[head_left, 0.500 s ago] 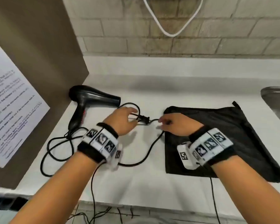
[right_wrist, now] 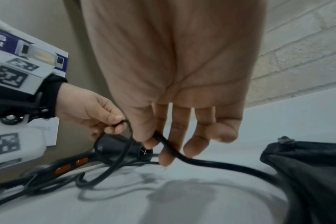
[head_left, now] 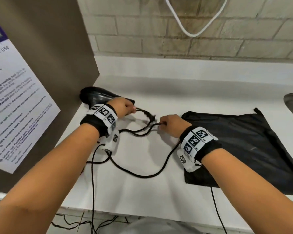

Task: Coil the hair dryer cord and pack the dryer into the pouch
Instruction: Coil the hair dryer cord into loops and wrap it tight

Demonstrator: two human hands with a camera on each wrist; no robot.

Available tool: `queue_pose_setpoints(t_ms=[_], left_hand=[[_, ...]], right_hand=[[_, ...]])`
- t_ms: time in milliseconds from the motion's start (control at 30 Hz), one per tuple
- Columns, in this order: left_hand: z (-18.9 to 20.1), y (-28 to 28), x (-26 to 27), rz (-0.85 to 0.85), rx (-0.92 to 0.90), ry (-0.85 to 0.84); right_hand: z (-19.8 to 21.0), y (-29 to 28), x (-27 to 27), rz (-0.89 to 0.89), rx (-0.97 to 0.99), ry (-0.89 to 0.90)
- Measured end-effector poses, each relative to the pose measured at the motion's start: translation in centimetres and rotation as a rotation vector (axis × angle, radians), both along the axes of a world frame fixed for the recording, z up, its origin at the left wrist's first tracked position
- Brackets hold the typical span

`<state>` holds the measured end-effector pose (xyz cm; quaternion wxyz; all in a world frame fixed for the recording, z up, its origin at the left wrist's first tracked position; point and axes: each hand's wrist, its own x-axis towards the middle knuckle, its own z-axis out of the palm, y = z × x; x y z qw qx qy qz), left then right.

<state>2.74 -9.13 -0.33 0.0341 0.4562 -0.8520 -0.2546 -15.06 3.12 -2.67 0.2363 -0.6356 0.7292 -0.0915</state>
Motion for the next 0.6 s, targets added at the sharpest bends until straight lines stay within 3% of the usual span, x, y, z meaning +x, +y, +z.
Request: queue_pose_setpoints(t_ms=[133,300,600], left_hand=[[1.2,-0.9,2.8,0.13,-0.027,0.261],[1.8,-1.2,5.4,0.186,-0.072,0.352],[-1.0,-0.3,5.3,0.237,-0.005,0.29]], right_hand=[[1.1,-0.7,-0.1,-0.106,-0.193,-0.087],[2.0,-1.0,-1.0,-0.268,-0.362,-0.133],[2.6,-0.3,-4.3,-0.441,-0.644,-0.205]])
